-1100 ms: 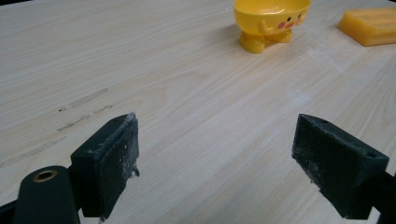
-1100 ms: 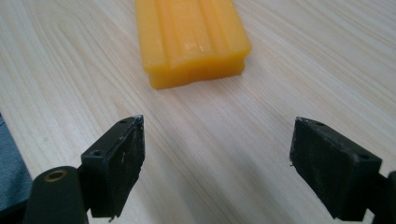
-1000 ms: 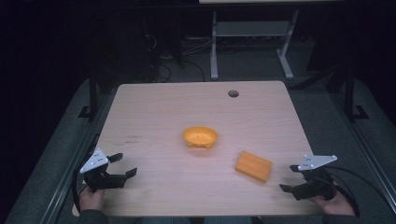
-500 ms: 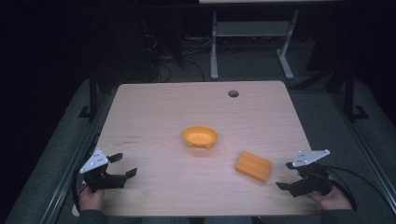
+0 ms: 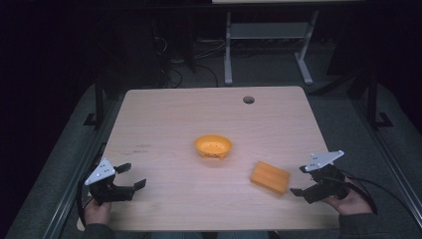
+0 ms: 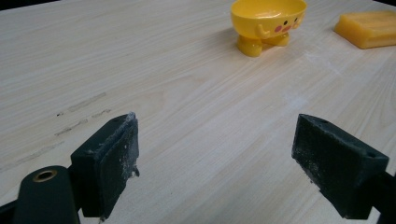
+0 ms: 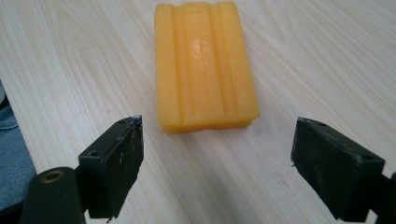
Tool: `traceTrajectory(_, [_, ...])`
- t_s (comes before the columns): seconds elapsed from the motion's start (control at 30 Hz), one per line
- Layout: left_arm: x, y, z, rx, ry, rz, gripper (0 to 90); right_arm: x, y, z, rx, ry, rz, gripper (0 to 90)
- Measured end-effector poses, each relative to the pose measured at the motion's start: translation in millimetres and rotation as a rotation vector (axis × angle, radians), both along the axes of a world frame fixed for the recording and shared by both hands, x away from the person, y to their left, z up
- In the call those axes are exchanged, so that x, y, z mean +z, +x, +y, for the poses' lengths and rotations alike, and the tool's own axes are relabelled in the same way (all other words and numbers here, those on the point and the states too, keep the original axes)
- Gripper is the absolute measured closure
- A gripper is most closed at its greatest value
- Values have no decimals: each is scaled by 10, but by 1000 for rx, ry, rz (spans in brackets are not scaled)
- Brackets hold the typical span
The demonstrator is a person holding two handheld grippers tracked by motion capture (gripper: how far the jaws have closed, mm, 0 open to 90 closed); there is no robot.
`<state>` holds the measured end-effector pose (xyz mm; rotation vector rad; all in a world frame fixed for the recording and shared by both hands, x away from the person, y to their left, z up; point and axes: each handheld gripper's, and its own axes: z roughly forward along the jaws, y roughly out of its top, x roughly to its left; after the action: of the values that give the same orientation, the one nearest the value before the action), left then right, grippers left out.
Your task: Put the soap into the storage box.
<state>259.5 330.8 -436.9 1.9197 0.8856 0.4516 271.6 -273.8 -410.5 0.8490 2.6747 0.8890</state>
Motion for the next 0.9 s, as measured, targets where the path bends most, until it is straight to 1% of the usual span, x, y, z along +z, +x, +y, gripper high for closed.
traceTrajectory(0.07, [4, -1, 4, 0, 5, -7, 143, 26, 22, 21, 11, -6, -5, 164])
traceTrajectory(0.27, [3, -4, 2, 3, -2, -6, 143, 76, 80, 106, 28, -19, -6, 165])
traceTrajectory(0.47, [11, -10, 1, 3, 1, -7, 143, 103, 144, 199, 51, -34, -8, 164])
traceTrajectory(0.67, [6, -5, -17, -5, 3, -11, 143, 116, 188, 273, 70, -61, -10, 164])
traceTrajectory(0.77, [7, -6, -17, -3, 2, -11, 143, 108, 209, 296, 81, -63, -17, 164])
traceTrajectory(0.9, [11, -8, -18, 0, 6, -14, 143, 108, 232, 331, 83, -55, -7, 165])
